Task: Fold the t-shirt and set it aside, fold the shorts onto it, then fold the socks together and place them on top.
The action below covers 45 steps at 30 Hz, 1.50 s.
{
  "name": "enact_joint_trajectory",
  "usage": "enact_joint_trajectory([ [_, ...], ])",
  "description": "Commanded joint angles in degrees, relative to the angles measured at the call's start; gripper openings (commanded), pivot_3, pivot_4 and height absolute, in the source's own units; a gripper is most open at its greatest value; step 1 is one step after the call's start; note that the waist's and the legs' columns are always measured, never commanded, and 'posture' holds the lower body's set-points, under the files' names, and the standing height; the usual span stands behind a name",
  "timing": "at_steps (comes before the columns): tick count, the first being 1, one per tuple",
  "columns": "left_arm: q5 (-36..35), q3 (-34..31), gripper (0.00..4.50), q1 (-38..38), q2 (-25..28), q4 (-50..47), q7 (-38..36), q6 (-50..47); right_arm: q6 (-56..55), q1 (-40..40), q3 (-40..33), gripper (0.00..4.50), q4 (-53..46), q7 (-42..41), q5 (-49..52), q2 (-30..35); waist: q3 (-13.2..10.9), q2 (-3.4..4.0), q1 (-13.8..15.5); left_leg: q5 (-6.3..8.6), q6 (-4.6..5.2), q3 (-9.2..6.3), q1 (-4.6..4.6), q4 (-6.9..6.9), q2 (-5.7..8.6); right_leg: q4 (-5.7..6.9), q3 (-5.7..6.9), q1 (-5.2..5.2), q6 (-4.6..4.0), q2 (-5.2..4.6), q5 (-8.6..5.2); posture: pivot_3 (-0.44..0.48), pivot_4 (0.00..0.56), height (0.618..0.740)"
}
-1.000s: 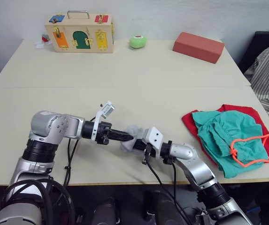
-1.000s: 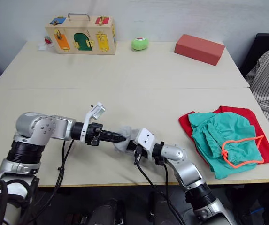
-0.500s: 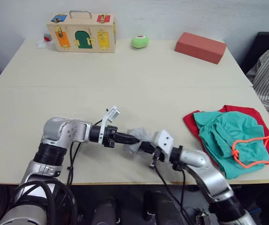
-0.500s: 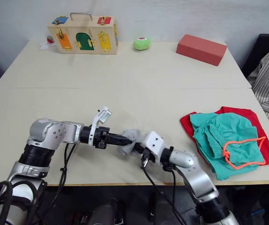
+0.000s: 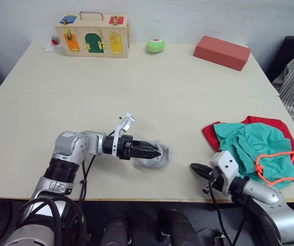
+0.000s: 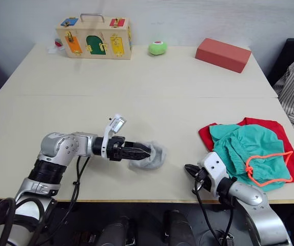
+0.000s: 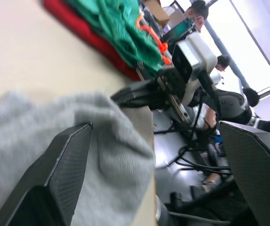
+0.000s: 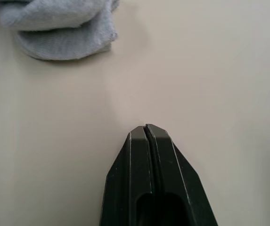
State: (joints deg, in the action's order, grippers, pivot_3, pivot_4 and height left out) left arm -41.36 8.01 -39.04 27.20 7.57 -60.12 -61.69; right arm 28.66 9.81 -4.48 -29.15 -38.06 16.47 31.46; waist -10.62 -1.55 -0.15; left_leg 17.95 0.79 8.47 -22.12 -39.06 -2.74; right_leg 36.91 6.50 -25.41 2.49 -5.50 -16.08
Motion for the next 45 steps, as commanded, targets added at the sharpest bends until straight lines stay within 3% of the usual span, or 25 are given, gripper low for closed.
enact_joint_trajectory([
  [1, -0.87, -5.21, 4.45, 0.22, 1.74, -2.96, -2.32, 5.39, -3.10, -0.48, -2.16, 0.00, -4.28, 0.39, 3.25, -1.77, 0.00, 0.00, -0.08, 0.00, 0.00, 0.00, 0.00, 0.00, -0.01, 0.00, 0.00, 0.00, 0.00, 0.01, 0.00, 0.000, 0.150, 0.740],
  [3, -0.23, -6.33, 4.45, 0.78, 3.01, -4.76, -4.03, 9.36, -3.96, -1.98, -2.33, 0.00, -5.83, -0.51, 6.15, -2.81, -0.01, 0.00, -0.09, -0.01, -0.01, 0.00, 0.00, 0.00, -0.03, 0.01, 0.01, -0.01, 0.00, 0.02, 0.00, 0.000, 0.150, 0.740],
  [6, 5.11, -5.49, 3.84, 3.20, 4.89, -5.88, -6.00, 19.68, -3.32, -6.68, -0.62, 0.00, -7.10, -0.59, 10.26, -4.92, -0.01, 0.02, -0.06, -0.01, -0.01, 0.00, 0.02, 0.01, -0.03, 0.01, 0.00, 0.00, 0.00, 0.01, 0.00, 0.000, 0.150, 0.740],
  [10, 14.32, -2.33, 2.51, 6.20, 4.93, -2.87, -7.93, 36.03, -1.39, -14.50, 5.31, 0.00, -4.32, -0.02, 9.84, -6.75, -0.01, 0.03, 0.03, 0.00, 0.00, 0.00, 0.02, 0.01, -0.01, -0.01, 0.02, 0.01, 0.00, 0.00, 0.00, 0.000, 0.150, 0.740],
  [17, 23.77, 4.03, 0.19, 8.89, 2.02, -1.14, -5.75, 46.04, -8.26, -22.25, 16.01, 0.00, 7.29, -2.76, 1.23, -7.52, -0.01, 0.03, 0.14, 0.10, 0.24, 0.04, -0.09, -0.01, 0.09, -0.11, 0.10, 0.00, 0.02, -0.10, 0.02, 0.000, 0.150, 0.740],
  [21, 27.85, 5.69, 0.06, 11.32, -1.14, 3.00, -1.73, 48.85, -18.44, -22.37, 19.93, 0.00, 17.75, -3.82, -6.57, -6.58, -0.01, 0.03, 0.00, 0.12, 0.27, 0.10, -0.09, -0.02, 0.06, -0.16, 0.16, 0.00, 0.04, -0.07, 0.03, 0.000, 0.150, 0.740],
  [26, 29.43, 5.38, 0.06, 12.17, -2.09, 4.12, -0.32, 51.04, -26.17, -21.20, 18.93, 0.00, 25.90, -3.89, -8.52, -7.18, 0.00, 0.03, 0.02, 0.10, 0.25, 0.09, 0.07, -0.02, 0.03, -0.11, 0.17, 0.14, 0.05, -0.09, 0.03, 0.000, 0.150, 0.740],
  [30, 28.87, 4.79, 0.06, 12.80, -2.09, 4.08, -0.45, 52.21, -28.97, -20.31, 14.80, 0.00, 28.92, -2.74, -5.08, -8.57, 0.00, 0.03, 0.03, 0.18, 0.26, -0.02, 0.67, 0.06, -0.02, -0.27, 0.23, 0.84, 0.06, -0.13, 0.03, 0.000, 0.150, 0.740],
  [33, 27.61, 4.03, 0.06, 13.48, -2.24, 3.11, -1.12, 52.88, -23.69, -19.05, 10.11, 0.00, 25.41, -3.07, 4.53, -11.38, 0.00, 0.03, 0.02, 0.38, 0.42, -0.04, 0.84, 0.12, -0.06, -0.36, 0.24, 1.02, 0.06, -0.15, 0.03, 0.000, 0.150, 0.740],
  [36, 25.64, 2.22, 0.00, 13.33, -2.92, 1.82, -1.17, 53.21, -14.48, -17.38, 4.90, 0.55, 18.09, -2.84, 15.09, -11.23, -0.04, 0.10, 0.01, 0.31, 0.25, -0.05, 0.79, 0.14, -0.09, -0.34, 0.23, 0.96, 0.05, -0.17, 0.03, 0.000, 0.150, 0.740],
  [38, 25.06, 1.34, 0.00, 13.24, -3.00, 1.22, -1.25, 54.21, -9.33, -16.36, 1.23, 1.22, 14.79, -1.59, 19.64, -9.66, -0.06, 0.13, 0.03, 0.31, 0.26, -0.05, 0.74, 0.13, -0.08, -0.35, 0.23, 0.92, 0.04, -0.18, 0.03, 0.000, 0.150, 0.740],
  [45, 24.76, -0.14, 0.00, 12.41, -1.25, 1.22, -4.17, 57.94, 33.54, -17.31, -8.31, 3.70, 11.69, 11.41, 50.56, 4.87, -0.08, 0.17, 0.08, 0.52, 0.60, -0.08, 0.72, 0.17, -0.08, -0.42, 0.24, 0.90, 0.02, -0.30, 0.02, 0.000, 0.150, 0.740],
])
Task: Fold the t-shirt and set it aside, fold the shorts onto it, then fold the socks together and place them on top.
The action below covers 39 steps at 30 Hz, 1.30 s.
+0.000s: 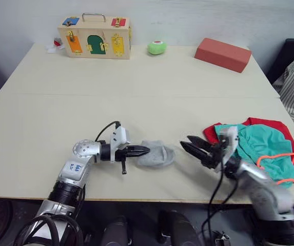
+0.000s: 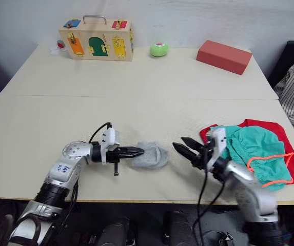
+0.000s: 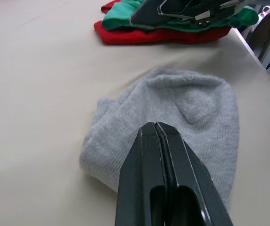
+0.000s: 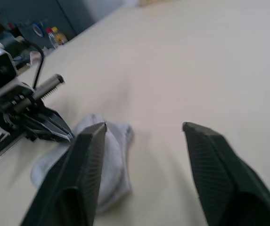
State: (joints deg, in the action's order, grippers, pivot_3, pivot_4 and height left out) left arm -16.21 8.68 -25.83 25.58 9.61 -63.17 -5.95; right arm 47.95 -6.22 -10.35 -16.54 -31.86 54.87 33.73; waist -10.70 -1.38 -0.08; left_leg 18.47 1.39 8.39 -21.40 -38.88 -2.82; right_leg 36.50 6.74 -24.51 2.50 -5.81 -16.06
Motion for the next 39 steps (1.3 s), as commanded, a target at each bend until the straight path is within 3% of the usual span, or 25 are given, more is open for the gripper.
enact_joint_trajectory([
  [1, -0.09, -0.75, 0.00, -1.12, 0.44, -0.34, -1.33, 2.71, 17.93, -2.02, -3.04, 4.02, 0.13, 7.42, 15.86, 3.36, 0.00, 0.01, -0.02, 0.01, 0.02, -0.01, 0.00, 0.02, -0.02, -0.01, 0.02, -0.01, -0.02, 0.00, -0.01, 0.000, 0.150, 0.740],
  [2, 0.46, -0.52, 0.00, -1.48, 0.55, 0.34, -1.61, 3.47, 19.88, -2.95, -3.59, 4.41, 1.29, 9.61, 18.78, 2.83, -0.01, 0.01, -0.12, 0.01, 0.02, -0.01, -0.01, 0.04, -0.01, -0.01, 0.03, -0.02, -0.03, 0.01, -0.02, 0.000, 0.150, 0.740],
  [3, 0.84, -0.34, 0.00, -1.72, 0.58, 0.80, -1.78, 3.99, 21.14, -3.64, -4.01, 4.46, 2.10, 11.34, 20.84, 2.42, -0.01, 0.01, -0.17, 0.01, 0.02, 0.00, 0.00, 0.06, -0.01, -0.01, 0.03, -0.03, -0.03, 0.02, -0.02, 0.000, 0.150, 0.740],
  [7, 2.44, 0.89, 0.00, -1.66, 0.73, 2.20, -2.86, 5.84, 26.78, -7.10, -0.09, 4.46, 3.78, 18.81, 25.27, -0.43, -0.01, 0.02, -0.11, 0.00, 0.01, 0.04, 0.00, 0.12, -0.01, -0.03, 0.03, -0.04, -0.03, 0.08, -0.02, 0.000, 0.150, 0.740],
  [13, 3.85, 1.78, 0.00, -0.59, -0.04, 3.00, -2.05, 6.29, 26.05, -11.13, 2.86, 4.46, 7.83, 31.15, 29.13, -10.82, -0.01, 0.02, -0.29, -0.04, -0.06, 0.04, -0.10, 0.14, -0.02, -0.17, 0.07, -0.06, 0.00, 0.11, 0.00, 0.000, 0.150, 0.740],
  [17, 4.43, 2.03, 0.00, -0.53, -0.03, 3.72, -1.83, 6.75, 24.97, -13.27, 3.42, 3.58, 8.97, 33.76, 28.83, -14.60, -0.01, 0.02, -0.31, -0.05, -0.07, 0.05, -0.10, 0.26, -0.02, -0.21, 0.07, -0.08, 0.01, 0.13, 0.00, 0.000, 0.150, 0.740],
  [26, 4.43, 1.70, 0.00, -0.62, -0.20, 3.99, -1.40, 7.15, 23.96, -13.77, 4.97, 0.52, 9.78, 32.59, 24.88, -16.66, 0.01, 0.00, -0.58, -0.18, -0.20, 0.07, -0.07, 0.58, 0.01, -0.49, 0.06, -0.05, 0.08, 0.15, 0.04, 0.000, 0.150, 0.740],
  [28, 3.11, 0.60, 0.00, -0.11, -0.06, 3.12, -1.39, 6.66, 23.33, -13.40, 4.59, 0.02, 8.99, 31.76, 24.43, -16.64, 0.02, -0.02, -0.80, -0.19, -0.17, 0.07, -0.04, 0.63, 0.00, -0.50, 0.07, -0.04, 0.09, 0.16, 0.05, 0.000, 0.150, 0.740],
  [29, 2.57, 0.15, 0.00, 0.11, -0.01, 2.69, -1.41, 6.50, 23.21, -13.18, 4.36, 0.01, 8.52, 31.29, 24.40, -16.55, 0.02, -0.01, -0.92, -0.19, -0.15, 0.06, -0.04, 0.65, 0.00, -0.50, 0.07, -0.04, 0.09, 0.16, 0.05, 0.000, 0.150, 0.740],
  [31, -1.30, -1.99, 0.00, 0.57, 0.44, -0.12, -2.27, 3.39, 23.47, -12.04, 2.46, 0.01, 5.96, 29.46, 27.45, -14.98, 0.02, -0.01, -1.06, -0.20, -0.11, 0.06, -0.04, 0.69, 0.01, -0.50, 0.07, -0.05, 0.11, 0.15, 0.06, 0.000, 0.150, 0.740],
  [34, -7.92, -5.15, 0.54, 0.34, 2.14, -8.26, -2.91, -3.31, 25.43, -7.94, -2.37, 0.00, 1.21, 27.94, 36.76, -7.16, -0.04, 0.07, -0.94, -0.27, -0.22, -0.01, -0.19, 0.74, 0.02, -0.55, 0.11, -0.13, 0.11, 0.14, 0.06, 0.000, 0.150, 0.740],
  [37, -12.69, -7.06, 1.39, 0.65, 3.42, -15.99, -1.87, -9.04, 24.56, -3.02, -7.66, 0.00, -2.48, 25.03, 46.13, 2.56, -0.06, 0.10, -0.54, -0.26, -0.21, 0.00, -0.26, 0.75, 0.06, -0.65, 0.13, -0.08, 0.16, 0.12, 0.09, 0.000, 0.150, 0.740],
  [39, -15.39, -7.98, 1.94, 1.34, 4.26, -20.34, -0.94, -12.52, 23.82, 1.47, -16.52, 0.00, -3.14, 21.43, 53.34, 10.79, -0.13, 0.20, -0.13, -0.23, -0.16, 0.03, -0.24, 0.76, 0.08, -0.91, 0.12, -0.03, 0.22, 0.13, 0.11, 0.000, 0.150, 0.740],
])
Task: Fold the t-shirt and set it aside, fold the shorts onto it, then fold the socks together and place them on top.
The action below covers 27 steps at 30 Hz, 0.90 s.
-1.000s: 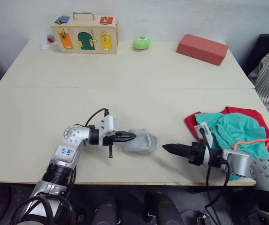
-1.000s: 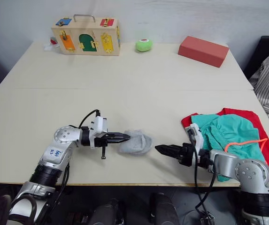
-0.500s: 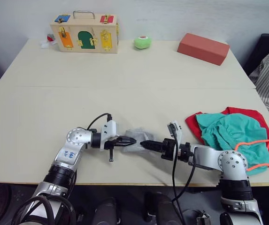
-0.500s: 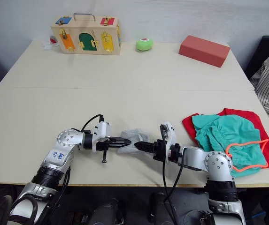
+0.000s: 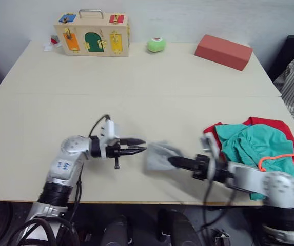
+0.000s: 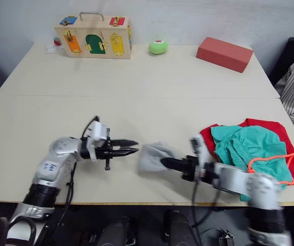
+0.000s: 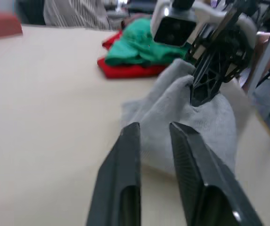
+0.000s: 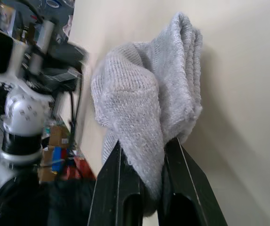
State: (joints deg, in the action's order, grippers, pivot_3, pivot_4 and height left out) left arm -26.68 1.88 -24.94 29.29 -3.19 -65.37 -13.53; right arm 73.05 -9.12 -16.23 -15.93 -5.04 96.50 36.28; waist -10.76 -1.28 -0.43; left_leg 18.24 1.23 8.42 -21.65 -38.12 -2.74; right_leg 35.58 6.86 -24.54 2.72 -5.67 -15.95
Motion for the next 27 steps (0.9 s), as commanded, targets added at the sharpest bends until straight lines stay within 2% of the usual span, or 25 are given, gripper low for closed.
enact_joint_trajectory([
  [1, -5.46, -1.36, 2.37, 0.68, 0.79, -8.76, 1.59, -5.83, -1.83, 6.09, -13.19, 0.00, -3.87, -6.63, 13.79, 11.05, -0.09, 0.15, 0.35, 0.03, 0.05, 0.03, -0.05, -0.03, 0.02, -0.04, -0.01, -0.02, 0.04, 0.01, 0.01, 0.000, 0.150, 0.740],
  [4, -5.56, -1.45, 3.23, 1.47, 0.94, -10.32, 2.65, -6.79, 1.46, 13.13, -26.34, 0.00, 1.21, -12.65, 13.60, 21.10, -0.09, 0.12, 0.69, 0.05, 0.08, 0.04, 0.00, 0.03, 0.05, -0.14, -0.06, 0.05, 0.14, 0.07, 0.03, 0.000, 0.150, 0.740],
  [6, -5.40, -1.35, 3.89, 1.60, 0.93, -10.06, 2.89, -6.96, 6.47, 17.07, -34.81, 0.00, 7.21, -19.68, 7.30, 28.04, -0.11, 0.05, 0.90, 0.16, 0.28, 0.05, 0.06, 0.06, 0.05, -0.15, -0.11, 0.07, 0.18, 0.13, 0.04, 0.000, 0.150, 0.740],
  [8, -5.45, -1.14, 4.48, 1.49, 0.92, -9.79, 2.87, -7.23, 8.06, 19.86, -37.53, 0.00, 10.73, -27.72, -0.74, 32.84, -0.11, 0.03, 0.96, 0.20, 0.36, 0.09, 0.06, 0.03, 0.06, -0.15, -0.22, 0.05, 0.21, 0.17, 0.06, 0.000, 0.150, 0.740],
  [10, -5.36, -0.54, 4.48, 1.27, 0.98, -9.67, 2.56, -7.62, 4.33, 23.60, -35.66, 0.00, 13.85, -38.43, -12.94, 38.25, -0.10, 0.02, 0.90, 0.18, 0.34, 0.08, 0.10, 0.00, -0.01, -0.15, -0.27, 0.07, 0.21, 0.26, 0.07, 0.000, 0.150, 0.740],
  [13, -5.08, -0.01, 4.48, 0.84, 1.13, -9.63, 2.18, -7.88, -7.95, 24.24, -24.05, 0.00, 20.64, -53.17, -28.81, 45.84, -0.11, 0.00, 0.58, 0.11, 0.35, 0.12, 0.11, 0.03, -0.01, -0.20, -0.34, 0.06, 0.23, 0.30, 0.04, 0.000, 0.150, 0.740],
  [16, -4.79, -0.13, 4.48, 0.88, 1.96, -10.11, 2.62, -8.61, -18.66, 13.98, -7.37, 0.00, 28.97, -63.02, -40.04, 49.22, -0.14, 0.05, 0.30, 0.09, 0.32, 0.17, 0.09, 0.05, 0.00, -0.20, -0.37, 0.00, 0.24, 0.29, 0.04, 0.000, 0.150, 0.740],
  [20, -5.14, -1.26, 4.48, 2.71, 4.23, -12.07, 3.27, -10.15, -27.29, -6.60, 12.91, 0.00, 41.30, -71.69, -58.09, 46.02, -0.26, 0.26, 0.02, -0.09, -0.15, 0.25, 0.16, 0.05, 0.01, -0.01, -0.41, -0.11, 0.21, 0.29, 0.04, 0.000, 0.150, 0.740],
  [22, -5.33, -1.66, 4.48, 3.26, 5.01, -12.68, 3.62, -10.57, -31.24, -15.19, 20.23, 0.00, 47.74, -74.92, -66.76, 43.33, -0.26, 0.26, 0.02, -0.15, -0.25, 0.30, 0.15, 0.04, -0.01, 0.02, -0.39, -0.14, 0.13, 0.29, -0.01, 0.000, 0.150, 0.740],
  [24, -5.26, -2.05, 4.48, 3.49, 5.27, -12.97, 4.38, -10.71, -33.09, -23.36, 24.05, 0.00, 54.89, -75.65, -72.52, 39.51, -0.29, 0.31, 0.20, -0.17, -0.28, 0.35, 0.12, 0.04, -0.01, 0.02, -0.38, -0.20, 0.11, 0.27, -0.02, 0.000, 0.150, 0.740],
  [27, -4.35, -2.56, 4.48, 3.48, 5.42, -12.86, 5.49, -9.82, -36.69, -31.03, 25.40, 0.00, 62.97, -76.02, -77.64, 35.58, -0.35, 0.41, 0.23, -0.17, -0.29, 0.43, 0.11, -0.07, 0.01, 0.07, -0.37, -0.19, 0.12, 0.23, -0.01, 0.000, 0.150, 0.740],
])
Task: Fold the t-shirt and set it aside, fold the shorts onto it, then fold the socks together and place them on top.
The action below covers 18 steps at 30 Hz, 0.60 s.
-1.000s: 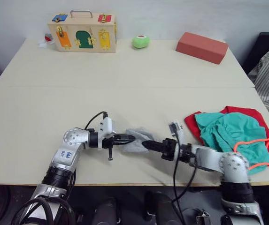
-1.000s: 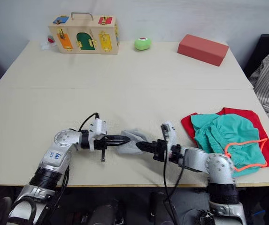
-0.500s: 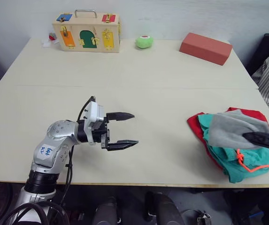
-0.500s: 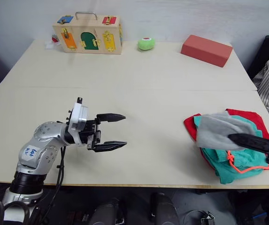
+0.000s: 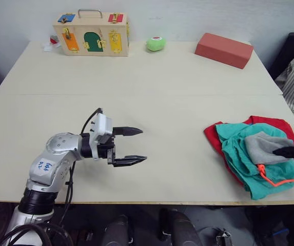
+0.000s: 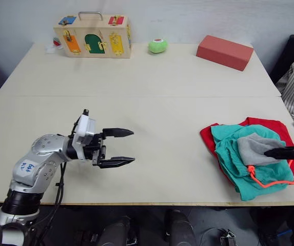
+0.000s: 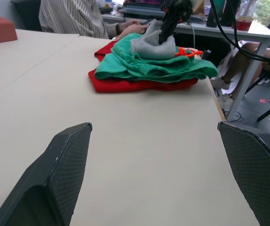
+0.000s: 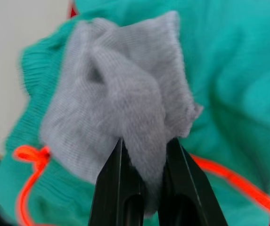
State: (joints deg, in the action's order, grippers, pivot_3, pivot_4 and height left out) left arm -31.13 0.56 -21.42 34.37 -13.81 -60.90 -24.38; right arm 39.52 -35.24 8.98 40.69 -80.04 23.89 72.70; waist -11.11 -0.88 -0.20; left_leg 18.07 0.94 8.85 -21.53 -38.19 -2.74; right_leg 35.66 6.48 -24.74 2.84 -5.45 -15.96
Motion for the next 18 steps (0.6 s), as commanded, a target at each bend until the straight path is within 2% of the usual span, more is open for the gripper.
enact_joint_trajectory([
  [1, 0.19, -1.42, 4.50, -0.04, 0.46, -2.23, 1.25, 1.20, -4.49, -6.22, -0.07, 0.34, 8.12, -0.99, -6.22, -1.36, -0.03, 0.05, 0.07, 0.00, 0.01, 0.01, 0.01, -0.03, 0.02, 0.03, -0.01, 0.02, 0.01, -0.04, 0.01, 0.000, 0.150, 0.740],
  [4, -0.15, -2.16, 4.50, 0.50, 1.26, -2.17, 1.08, 1.28, -7.57, -7.34, -1.11, 1.19, 10.22, -2.59, -8.47, -0.69, -0.03, 0.07, 0.16, 0.00, 0.01, 0.01, 0.01, -0.06, 0.02, 0.07, 0.00, 0.01, 0.00, -0.07, 0.01, 0.000, 0.150, 0.740],
  [7, -1.29, -3.16, 4.50, 1.55, 3.05, -1.35, -0.34, 0.28, -9.62, -6.61, -3.47, 2.31, 9.93, -4.93, -9.27, 2.33, -0.08, 0.18, 0.04, 0.01, 0.00, 0.02, 0.03, -0.03, 0.01, 0.07, -0.01, 0.01, 0.00, -0.08, 0.01, 0.000, 0.150, 0.740],
  [10, -0.45, -4.20, 4.50, 2.72, 4.83, 0.54, -1.48, 1.43, -11.91, -4.96, -6.74, 3.18, 7.42, -6.87, -9.12, 6.38, -0.25, 0.59, 0.03, 0.01, -0.01, 0.04, 0.02, -0.01, 0.01, 0.09, -0.01, -0.04, -0.01, -0.07, 0.00, 0.000, 0.150, 0.740],
  [14, 1.44, -6.23, 4.50, 4.49, 7.19, 3.55, -2.50, 4.75, -20.29, -0.97, -12.68, 4.48, 0.38, -6.17, -8.17, 8.05, -0.26, 0.62, -0.17, 0.03, -0.05, 0.07, 0.07, -0.01, -0.03, 0.14, -0.01, -0.06, -0.04, -0.04, -0.01, 0.000, 0.150, 0.740],
  [16, 2.26, -7.76, 4.50, 5.74, 8.32, 5.56, -2.85, 6.63, -28.30, 1.05, -18.24, 4.48, -5.03, -4.89, -5.51, 4.72, -0.28, 0.59, -0.79, 0.06, -0.09, 0.13, 0.16, 0.00, -0.05, 0.17, -0.05, -0.02, -0.06, -0.02, 0.00, 0.000, 0.150, 0.740],
  [18, 4.23, -9.25, 4.50, 6.80, 9.28, 8.32, -2.41, 9.60, -30.37, 2.58, -21.23, 4.48, -12.94, -5.28, -1.61, 0.02, -0.31, 0.53, -1.57, 0.07, -0.11, 0.18, 0.25, 0.05, -0.07, 0.20, -0.09, 0.03, -0.08, -0.02, 0.03, 0.000, 0.150, 0.740],
])
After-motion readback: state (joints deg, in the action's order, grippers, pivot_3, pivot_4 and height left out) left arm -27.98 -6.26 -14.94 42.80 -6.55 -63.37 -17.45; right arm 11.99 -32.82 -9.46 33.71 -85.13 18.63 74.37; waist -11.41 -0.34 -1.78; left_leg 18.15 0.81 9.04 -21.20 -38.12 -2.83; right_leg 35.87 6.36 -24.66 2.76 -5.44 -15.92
